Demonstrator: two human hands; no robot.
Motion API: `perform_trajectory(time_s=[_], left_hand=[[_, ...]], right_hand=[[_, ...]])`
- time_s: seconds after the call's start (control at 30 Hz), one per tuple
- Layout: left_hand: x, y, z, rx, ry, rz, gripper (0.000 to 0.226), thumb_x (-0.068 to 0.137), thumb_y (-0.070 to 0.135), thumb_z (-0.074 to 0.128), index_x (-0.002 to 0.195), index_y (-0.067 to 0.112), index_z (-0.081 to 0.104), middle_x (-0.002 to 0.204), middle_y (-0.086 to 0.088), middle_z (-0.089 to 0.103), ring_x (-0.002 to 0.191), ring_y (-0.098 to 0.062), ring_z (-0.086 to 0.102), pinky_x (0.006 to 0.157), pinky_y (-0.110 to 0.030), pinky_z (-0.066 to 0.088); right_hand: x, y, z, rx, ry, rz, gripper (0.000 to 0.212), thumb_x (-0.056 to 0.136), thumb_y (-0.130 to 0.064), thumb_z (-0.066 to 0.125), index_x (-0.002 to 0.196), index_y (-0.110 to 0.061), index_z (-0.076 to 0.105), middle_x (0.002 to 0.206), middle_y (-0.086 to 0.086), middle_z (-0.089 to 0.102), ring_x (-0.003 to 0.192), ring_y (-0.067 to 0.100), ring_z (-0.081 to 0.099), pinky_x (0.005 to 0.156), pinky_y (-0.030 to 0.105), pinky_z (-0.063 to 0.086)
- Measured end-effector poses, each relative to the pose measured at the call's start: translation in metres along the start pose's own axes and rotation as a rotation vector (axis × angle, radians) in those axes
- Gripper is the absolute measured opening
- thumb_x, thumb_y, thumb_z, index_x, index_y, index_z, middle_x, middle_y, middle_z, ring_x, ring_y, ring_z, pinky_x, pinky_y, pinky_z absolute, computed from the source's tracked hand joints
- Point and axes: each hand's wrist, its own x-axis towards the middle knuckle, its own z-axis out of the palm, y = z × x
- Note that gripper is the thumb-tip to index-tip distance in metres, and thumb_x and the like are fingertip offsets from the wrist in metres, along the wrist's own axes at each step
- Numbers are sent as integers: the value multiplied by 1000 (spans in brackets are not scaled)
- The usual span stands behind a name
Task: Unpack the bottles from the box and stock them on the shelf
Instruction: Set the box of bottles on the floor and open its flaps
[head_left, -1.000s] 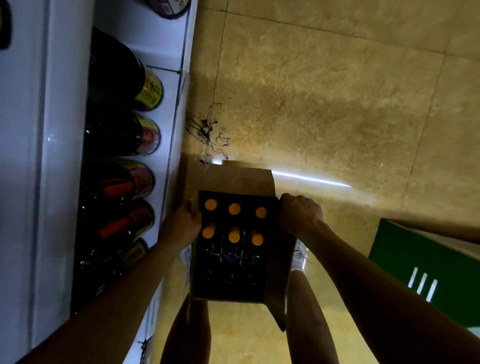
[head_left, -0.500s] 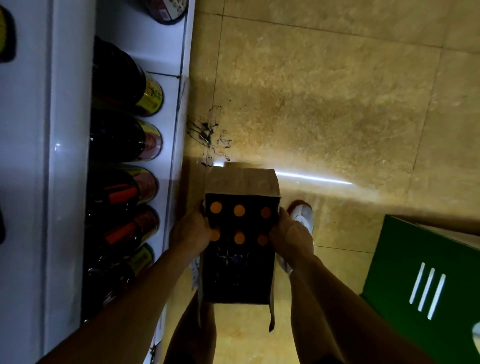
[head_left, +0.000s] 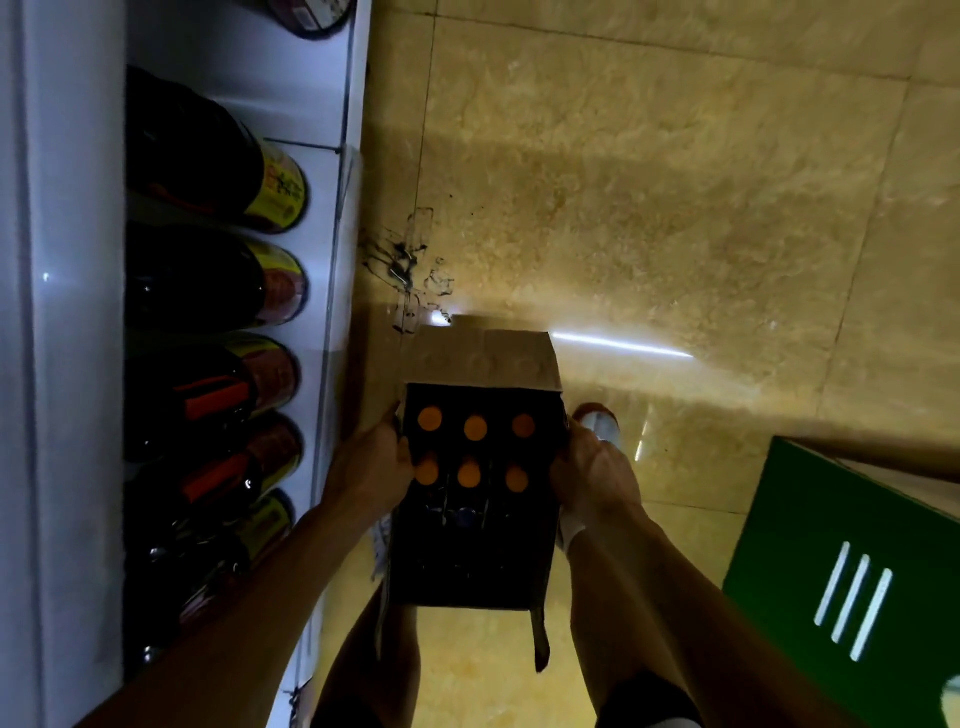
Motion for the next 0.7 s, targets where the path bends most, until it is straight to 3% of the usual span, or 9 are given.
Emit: perform_trajectory(time_s=[0.07, 0.13, 0.27, 0.37, 0.5, 0.57, 0.7], left_hand=[[0, 13, -7, -12, 3, -6, 36, 105, 19, 47, 139, 5, 50, 128, -24, 64, 118, -43, 59, 79, -30, 37], [4, 28, -14, -10, 9, -13, 32, 106, 18, 45, 135, 5, 51, 126, -24, 64, 117, -43, 59, 76, -28, 32], [19, 54, -29, 36, 6, -16, 28, 106, 21, 43, 127, 5, 54, 123, -26, 64, 113, -43, 60, 81, -36, 43], [26, 75, -44, 43, 13, -1, 32, 106, 23, 44, 133, 8, 53, 129, -25, 63, 119, -44, 59, 91, -39, 47], [44, 91, -61, 12, 29, 5, 33, 103, 19, 50, 132, 3, 55, 134, -23, 59, 120, -40, 58, 84, -28, 41], [52, 100, -74, 19, -2, 6, 32, 105, 18, 48, 130, 0, 55, 132, -24, 60, 119, -40, 58, 82, -29, 40], [64, 111, -96, 39, -32, 58, 41, 107, 15, 43, 146, 1, 43, 144, -23, 53, 131, -38, 50, 96, -31, 39]], right_hand=[[4, 4, -12, -23, -1, -23, 36, 105, -19, 44, 139, -10, 51, 133, 18, 59, 115, 38, 62, 101, 46, 47], [13, 8, -27, 84, -6, -3, 31, 103, -18, 45, 131, -8, 56, 126, 20, 64, 112, 39, 62, 94, 44, 49], [32, 12, -55, 134, -17, -5, 28, 101, -20, 43, 123, -11, 57, 117, 17, 70, 107, 40, 65, 78, 35, 43], [45, 11, -75, 135, -7, -11, 29, 99, -22, 45, 124, -13, 56, 121, 17, 69, 110, 41, 65, 78, 36, 45], [62, 7, -96, 160, 5, 29, 33, 97, -19, 47, 129, -12, 55, 117, 19, 68, 110, 41, 64, 80, 36, 43], [66, 0, -101, 155, 20, 38, 33, 97, -20, 44, 128, -16, 55, 111, 16, 71, 103, 41, 67, 78, 37, 47], [70, -15, -112, 137, 47, 51, 36, 98, -21, 42, 133, -19, 52, 108, 15, 72, 98, 41, 69, 79, 40, 53]])
